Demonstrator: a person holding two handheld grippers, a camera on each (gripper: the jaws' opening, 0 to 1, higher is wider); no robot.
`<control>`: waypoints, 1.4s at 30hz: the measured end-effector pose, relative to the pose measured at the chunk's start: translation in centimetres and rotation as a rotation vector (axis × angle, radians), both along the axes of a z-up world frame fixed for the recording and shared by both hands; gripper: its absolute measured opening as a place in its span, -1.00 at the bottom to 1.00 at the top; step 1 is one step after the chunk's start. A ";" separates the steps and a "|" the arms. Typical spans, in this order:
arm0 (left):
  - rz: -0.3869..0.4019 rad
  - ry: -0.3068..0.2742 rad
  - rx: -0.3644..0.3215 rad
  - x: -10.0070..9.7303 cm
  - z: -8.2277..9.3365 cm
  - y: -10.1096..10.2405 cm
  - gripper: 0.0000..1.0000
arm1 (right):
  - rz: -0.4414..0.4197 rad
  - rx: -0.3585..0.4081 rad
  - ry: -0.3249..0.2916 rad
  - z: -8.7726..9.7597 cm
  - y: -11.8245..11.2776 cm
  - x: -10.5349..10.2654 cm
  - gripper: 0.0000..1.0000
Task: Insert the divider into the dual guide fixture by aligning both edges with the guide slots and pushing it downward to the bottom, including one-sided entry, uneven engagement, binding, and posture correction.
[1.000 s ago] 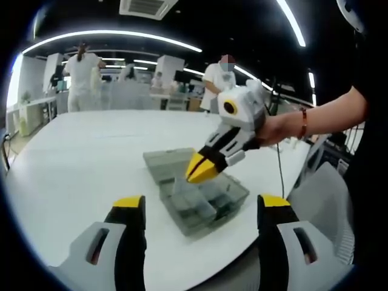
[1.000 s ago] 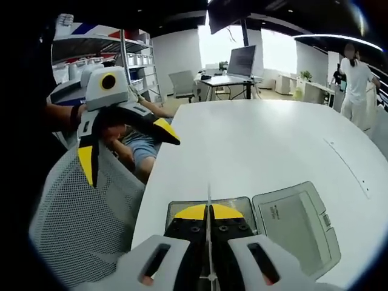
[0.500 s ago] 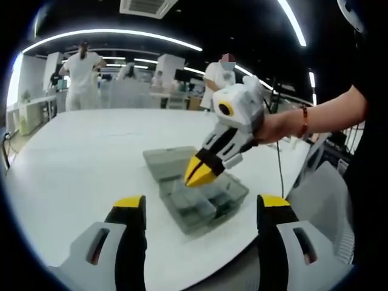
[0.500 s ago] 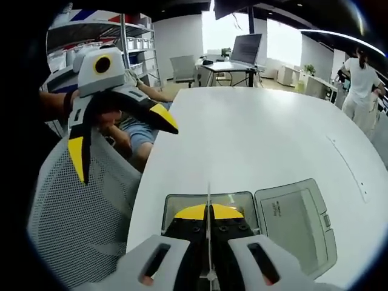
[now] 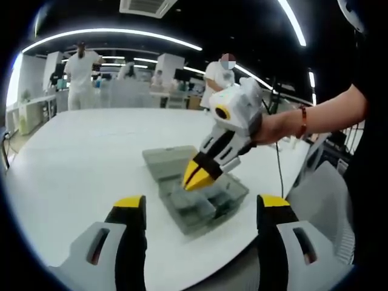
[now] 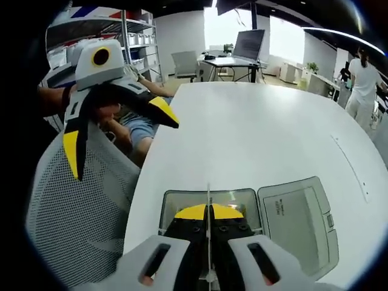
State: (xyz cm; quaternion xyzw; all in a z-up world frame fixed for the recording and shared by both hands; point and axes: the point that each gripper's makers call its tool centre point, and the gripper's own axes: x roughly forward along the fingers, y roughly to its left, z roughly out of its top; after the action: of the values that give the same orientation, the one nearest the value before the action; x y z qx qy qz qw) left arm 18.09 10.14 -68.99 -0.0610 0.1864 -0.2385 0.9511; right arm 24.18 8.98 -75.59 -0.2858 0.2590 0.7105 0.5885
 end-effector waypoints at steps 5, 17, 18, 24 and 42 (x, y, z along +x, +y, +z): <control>0.000 0.003 0.000 0.0 -0.1 0.0 0.45 | -0.008 -0.029 -0.013 -0.5 0.1 0.0 -1.00; -0.009 0.007 0.006 0.1 -0.2 -0.2 0.44 | -0.025 -0.086 -0.023 -1.7 0.1 0.0 -1.00; -0.009 0.007 0.007 0.1 -0.2 -0.2 0.44 | -0.027 -0.092 -0.023 -1.7 0.1 0.0 -1.00; -0.015 0.008 0.007 0.1 -0.2 -0.4 0.44 | -0.012 -0.128 -0.045 -2.2 0.0 0.0 -1.00; -0.035 0.001 0.014 0.4 0.2 -1.0 0.43 | -0.017 -0.210 -0.074 -2.5 0.1 0.0 -1.00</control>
State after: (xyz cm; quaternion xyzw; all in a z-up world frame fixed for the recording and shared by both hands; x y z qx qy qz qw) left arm 18.52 9.15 -68.83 -0.0514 0.1895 -0.2536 0.9472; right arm 24.18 9.03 -78.12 -0.3695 0.3125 0.6636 0.5705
